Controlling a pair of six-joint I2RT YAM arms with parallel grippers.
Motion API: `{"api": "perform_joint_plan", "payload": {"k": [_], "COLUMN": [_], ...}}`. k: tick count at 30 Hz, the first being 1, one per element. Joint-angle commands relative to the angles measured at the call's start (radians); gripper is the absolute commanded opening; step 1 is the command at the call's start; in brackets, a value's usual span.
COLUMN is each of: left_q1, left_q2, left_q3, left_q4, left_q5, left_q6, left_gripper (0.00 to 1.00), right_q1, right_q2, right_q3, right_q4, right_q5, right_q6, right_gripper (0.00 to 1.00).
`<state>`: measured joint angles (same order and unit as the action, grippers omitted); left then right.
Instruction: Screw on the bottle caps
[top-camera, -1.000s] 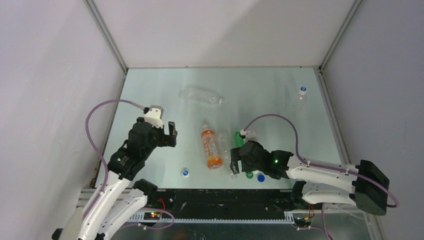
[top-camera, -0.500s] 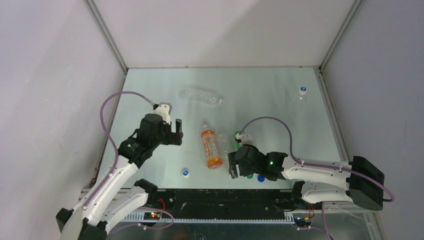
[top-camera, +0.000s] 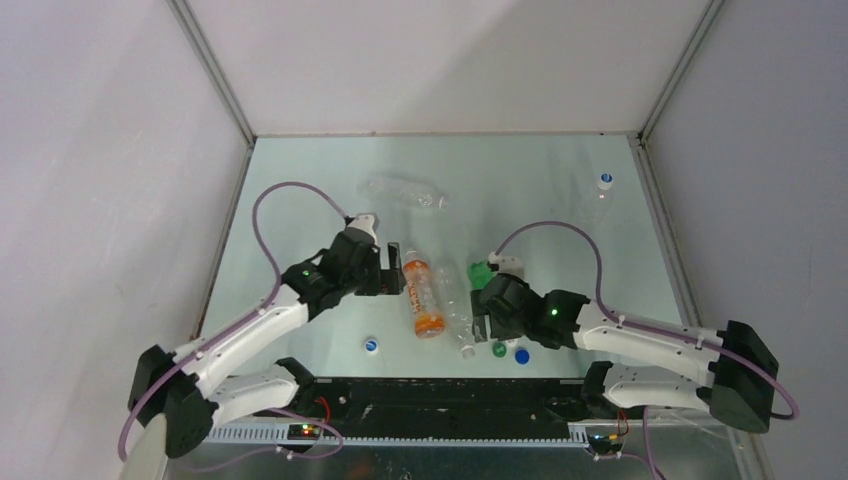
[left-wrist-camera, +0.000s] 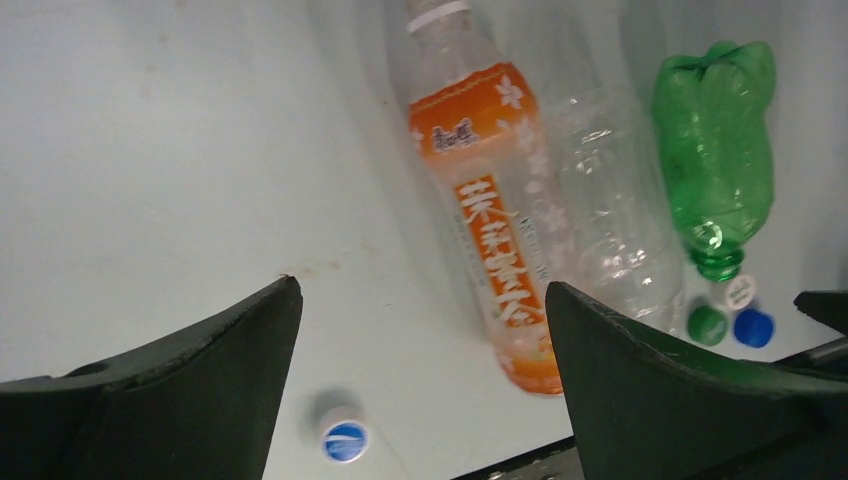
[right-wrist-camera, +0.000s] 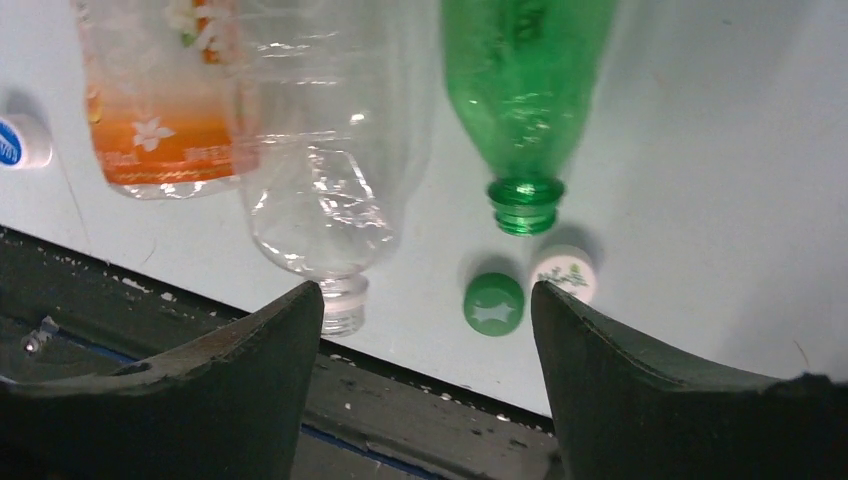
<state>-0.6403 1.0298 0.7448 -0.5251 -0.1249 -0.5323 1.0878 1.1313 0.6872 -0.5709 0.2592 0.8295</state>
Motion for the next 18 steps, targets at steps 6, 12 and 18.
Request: {"api": "perform_joint_plan", "payload": {"k": [6, 12, 18], "left_q1": [-0.128, -0.171, -0.213], "left_q2": [0.189, 0.279, 0.347], "left_q3": [0.056, 0.068, 0.098], "left_q4": [0.181, 0.186, 0.133], "left_q5": [-0.067, -0.111, -0.144], "left_q6": [-0.311, -0.421, -0.466], "left_gripper": [0.96, 0.92, 0.88], "right_q1": [-0.095, -0.121, -0.161], "right_q2": [-0.109, -0.115, -0.12], "right_q3": [0.034, 0.034, 0.019], "right_q4": [-0.227, -0.243, -0.221], "right_q5": [0.058, 0.058, 0.018], "right_q6": [0.043, 0.01, -0.024], "right_gripper": [0.77, 0.77, 0.77]}}
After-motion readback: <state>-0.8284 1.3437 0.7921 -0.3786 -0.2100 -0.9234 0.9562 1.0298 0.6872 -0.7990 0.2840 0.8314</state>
